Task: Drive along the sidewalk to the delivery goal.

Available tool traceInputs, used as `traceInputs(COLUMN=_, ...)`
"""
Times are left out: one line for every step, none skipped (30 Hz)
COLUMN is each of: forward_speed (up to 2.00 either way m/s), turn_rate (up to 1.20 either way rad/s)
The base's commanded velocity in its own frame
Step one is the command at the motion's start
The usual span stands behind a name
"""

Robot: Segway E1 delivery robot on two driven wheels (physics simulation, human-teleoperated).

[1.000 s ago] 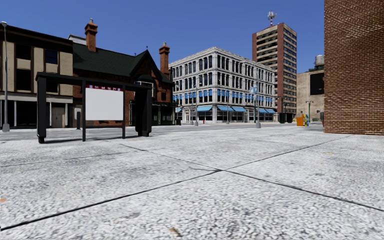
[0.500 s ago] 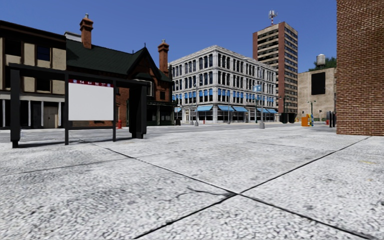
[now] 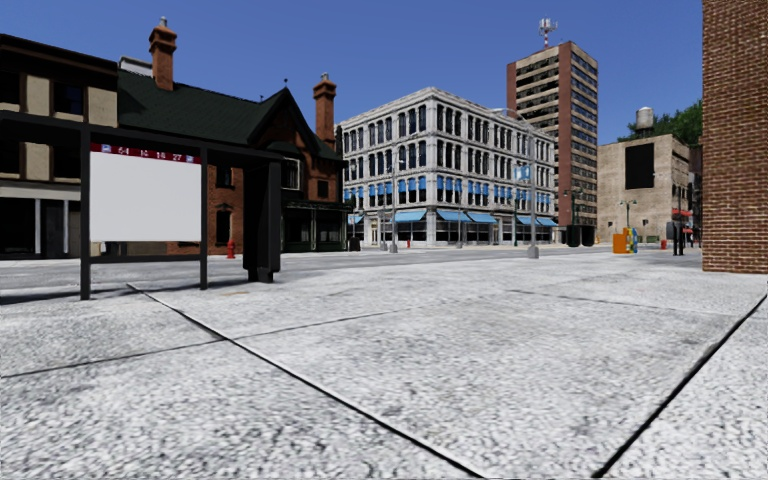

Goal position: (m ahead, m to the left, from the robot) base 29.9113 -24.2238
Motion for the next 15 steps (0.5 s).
traceInputs(forward_speed=1.93, turn_rate=0.00)
traceInputs(forward_speed=1.93, turn_rate=0.00)
traceInputs(forward_speed=1.93, turn_rate=0.00)
traceInputs(forward_speed=1.93, turn_rate=0.00)
traceInputs(forward_speed=1.93, turn_rate=0.00)
traceInputs(forward_speed=1.93, turn_rate=0.00)
traceInputs(forward_speed=1.93, turn_rate=0.00)
traceInputs(forward_speed=1.93, turn_rate=0.00)
traceInputs(forward_speed=1.93, turn_rate=0.00)
traceInputs(forward_speed=1.93, turn_rate=0.00)
traceInputs(forward_speed=1.93, turn_rate=0.00)
traceInputs(forward_speed=1.93, turn_rate=0.00)
traceInputs(forward_speed=1.93, turn_rate=0.00)
traceInputs(forward_speed=1.93, turn_rate=0.00)
traceInputs(forward_speed=1.93, turn_rate=0.00)
